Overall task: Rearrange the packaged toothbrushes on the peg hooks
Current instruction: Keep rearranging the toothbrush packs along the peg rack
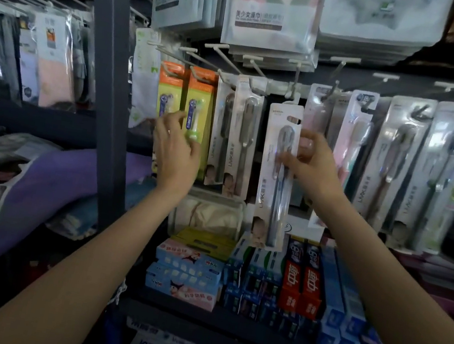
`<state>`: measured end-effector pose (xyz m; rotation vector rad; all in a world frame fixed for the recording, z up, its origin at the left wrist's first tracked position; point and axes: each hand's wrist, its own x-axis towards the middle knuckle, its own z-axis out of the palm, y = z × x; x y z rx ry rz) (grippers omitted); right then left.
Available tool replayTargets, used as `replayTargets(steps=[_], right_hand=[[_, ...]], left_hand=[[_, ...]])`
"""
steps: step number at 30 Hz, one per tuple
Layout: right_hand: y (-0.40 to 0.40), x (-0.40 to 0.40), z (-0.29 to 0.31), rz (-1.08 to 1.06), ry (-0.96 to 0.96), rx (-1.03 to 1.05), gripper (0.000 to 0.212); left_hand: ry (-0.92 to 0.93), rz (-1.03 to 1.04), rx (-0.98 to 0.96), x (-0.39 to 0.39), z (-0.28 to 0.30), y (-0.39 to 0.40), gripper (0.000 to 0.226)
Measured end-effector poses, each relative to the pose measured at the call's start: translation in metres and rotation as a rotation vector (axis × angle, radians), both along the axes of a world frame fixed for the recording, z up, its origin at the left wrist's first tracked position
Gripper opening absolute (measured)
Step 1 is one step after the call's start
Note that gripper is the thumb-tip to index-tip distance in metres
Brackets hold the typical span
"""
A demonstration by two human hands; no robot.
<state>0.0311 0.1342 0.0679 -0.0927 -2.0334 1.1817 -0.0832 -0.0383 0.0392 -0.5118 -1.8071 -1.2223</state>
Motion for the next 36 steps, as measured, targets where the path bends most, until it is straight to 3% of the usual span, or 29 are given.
replayTargets(steps=[8,18,26,31,36], right_hand=[[0.042,0.057,0.001,-0.109,0.068,0.036,0.037],[0.094,0.110,0.010,-0.189,0.100,-0.088,0.024],[0.106,0.109,0.026,-0.275,0.077,-0.091,0.027],[0.106,0.108,0.039,-0.303,0.107,-0.084,0.021],[0.114,0.113,0.023,-0.257,0.156,-0.222,0.013]], left_hand=[[0.118,-0.275,-0.084,0.040,0.015,0.063,0.038],[0.012,-0.650,-0.273,0.085,0.012,0.140,0.046],[-0.147,-0.637,-0.215,0.096,0.013,0.163,0.035],[-0.103,-0.561,-0.264,0.090,0.013,0.158,0.035],[-0.086,-0.583,-0.262,0.084,0.010,0.155,0.031]])
